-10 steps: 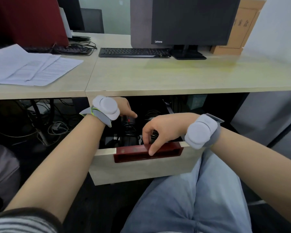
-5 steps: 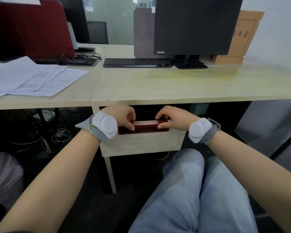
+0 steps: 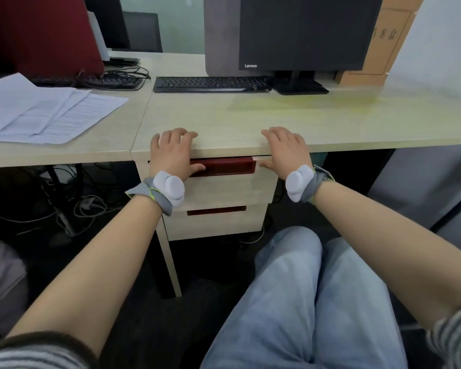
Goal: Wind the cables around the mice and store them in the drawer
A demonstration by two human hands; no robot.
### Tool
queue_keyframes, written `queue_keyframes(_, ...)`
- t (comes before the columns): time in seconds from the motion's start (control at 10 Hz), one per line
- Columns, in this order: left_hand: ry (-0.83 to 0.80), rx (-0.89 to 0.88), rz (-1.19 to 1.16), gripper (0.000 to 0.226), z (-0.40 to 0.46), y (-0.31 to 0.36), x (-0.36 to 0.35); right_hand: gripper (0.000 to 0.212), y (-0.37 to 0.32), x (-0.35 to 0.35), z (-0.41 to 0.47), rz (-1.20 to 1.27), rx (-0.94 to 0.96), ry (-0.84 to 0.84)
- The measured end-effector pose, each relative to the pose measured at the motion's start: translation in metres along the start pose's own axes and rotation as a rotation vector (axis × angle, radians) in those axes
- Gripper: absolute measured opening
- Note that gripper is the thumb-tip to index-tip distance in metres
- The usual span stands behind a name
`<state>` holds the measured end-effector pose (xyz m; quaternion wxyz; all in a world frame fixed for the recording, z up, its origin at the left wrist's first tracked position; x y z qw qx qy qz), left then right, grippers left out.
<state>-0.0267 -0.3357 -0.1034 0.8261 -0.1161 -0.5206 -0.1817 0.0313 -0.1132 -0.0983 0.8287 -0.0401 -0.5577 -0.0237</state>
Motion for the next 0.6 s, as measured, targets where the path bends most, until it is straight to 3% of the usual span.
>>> queue_keyframes(0.2, 0.037, 0.092, -0.070, 0.055, 0.012, -0.005, -0.007, 0.055, 0.009, -0.013, 0.013, -0.036, -0.032, 0.068)
queue_keyframes(0.4, -0.103, 0.106, 0.076, 0.060, 0.022, 0.005, -0.003, 0.053, 0.008, -0.010, 0.014, -0.061, -0.028, 0.029)
queue_keyframes(0.5, -0.417, 0.085, 0.276, 0.055, 0.044, 0.013, 0.006, 0.054, 0.008, -0.005, 0.023, -0.020, -0.039, -0.104)
queue_keyframes(0.6, -0.683, 0.004, 0.193, 0.052, 0.075, 0.038, 0.015, 0.053, 0.021, 0.004, 0.036, 0.226, -0.055, -0.347)
Point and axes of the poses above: each hand's wrist, its own z-axis towards the middle knuckle, its own x-axis out of the back of the hand, y = z × x, the point moved 7 cm from there along z, towards the middle knuckle, and after that the axes turned 5 degrees about z, right-handed, at the moved point
